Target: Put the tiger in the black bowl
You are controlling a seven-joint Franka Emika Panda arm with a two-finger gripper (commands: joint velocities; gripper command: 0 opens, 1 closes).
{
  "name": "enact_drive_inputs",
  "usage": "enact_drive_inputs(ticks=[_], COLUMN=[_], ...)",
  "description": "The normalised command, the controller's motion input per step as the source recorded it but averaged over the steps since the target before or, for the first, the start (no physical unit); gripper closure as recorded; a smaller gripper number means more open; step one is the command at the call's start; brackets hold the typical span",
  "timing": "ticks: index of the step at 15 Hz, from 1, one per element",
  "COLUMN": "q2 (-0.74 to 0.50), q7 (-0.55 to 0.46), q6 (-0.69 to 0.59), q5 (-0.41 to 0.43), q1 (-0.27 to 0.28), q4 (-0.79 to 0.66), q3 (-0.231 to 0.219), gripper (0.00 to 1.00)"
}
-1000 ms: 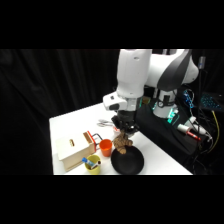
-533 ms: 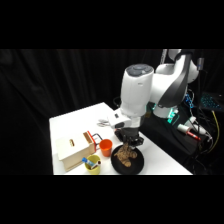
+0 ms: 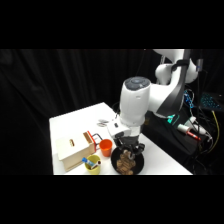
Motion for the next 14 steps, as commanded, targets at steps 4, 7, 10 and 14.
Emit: enact_drive_inputs(ticks=[4, 7, 10, 14], q2=[-0.21, -0.25, -0.23, -0.16], q7=[-0.28, -0.25, -0.18, -0.14], q6=[-0.50, -0.58, -0.47, -0.34], q5=[0.215, 0.235, 0.157, 0.115], q1=[-0.079, -0.077, -0.067, -0.056], q4=[0.16, 0.21, 0.23, 0.21], q3=[0.065, 0.058, 0.005, -0.032], gripper=[0.00, 0.00, 0.00, 0.00])
